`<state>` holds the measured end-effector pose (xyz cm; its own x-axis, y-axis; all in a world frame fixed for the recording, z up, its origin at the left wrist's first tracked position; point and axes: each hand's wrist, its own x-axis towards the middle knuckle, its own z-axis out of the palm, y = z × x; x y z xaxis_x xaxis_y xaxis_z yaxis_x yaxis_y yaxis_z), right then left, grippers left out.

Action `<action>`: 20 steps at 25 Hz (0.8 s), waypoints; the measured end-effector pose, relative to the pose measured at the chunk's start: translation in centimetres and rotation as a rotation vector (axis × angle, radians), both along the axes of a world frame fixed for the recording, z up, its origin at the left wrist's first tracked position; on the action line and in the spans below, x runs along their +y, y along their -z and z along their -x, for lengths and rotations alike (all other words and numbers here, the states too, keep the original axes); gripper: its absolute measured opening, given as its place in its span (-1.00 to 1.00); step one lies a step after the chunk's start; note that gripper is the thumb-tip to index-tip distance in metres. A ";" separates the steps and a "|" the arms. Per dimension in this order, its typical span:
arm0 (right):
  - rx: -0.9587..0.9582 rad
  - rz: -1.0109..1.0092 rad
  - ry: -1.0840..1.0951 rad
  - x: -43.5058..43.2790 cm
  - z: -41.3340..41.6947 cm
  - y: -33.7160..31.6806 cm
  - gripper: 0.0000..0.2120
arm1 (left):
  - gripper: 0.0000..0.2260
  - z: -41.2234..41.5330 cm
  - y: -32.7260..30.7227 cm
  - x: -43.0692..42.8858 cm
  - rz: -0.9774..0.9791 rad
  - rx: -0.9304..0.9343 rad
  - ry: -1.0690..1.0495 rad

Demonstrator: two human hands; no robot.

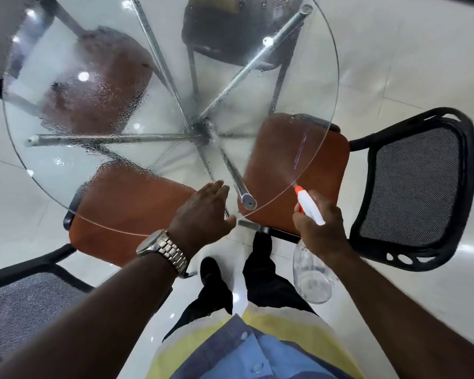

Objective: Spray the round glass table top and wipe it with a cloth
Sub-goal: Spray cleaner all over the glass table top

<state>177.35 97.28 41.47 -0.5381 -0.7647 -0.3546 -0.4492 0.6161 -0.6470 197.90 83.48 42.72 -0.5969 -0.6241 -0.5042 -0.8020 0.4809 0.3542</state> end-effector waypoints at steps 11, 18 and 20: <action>-0.111 -0.022 -0.013 -5.6 7.7 -1.4 -0.74 | -0.35 5.9 -2.0 -1.7 0.052 0.020 -0.064; -0.233 -0.049 -0.006 -12.1 9.6 -3.7 -0.42 | -0.36 5.7 -4.1 -4.3 0.087 0.015 -0.185; -0.210 -0.024 -0.029 -14.5 9.2 -5.1 -0.60 | -0.32 5.0 -4.8 -5.2 0.115 0.021 -0.226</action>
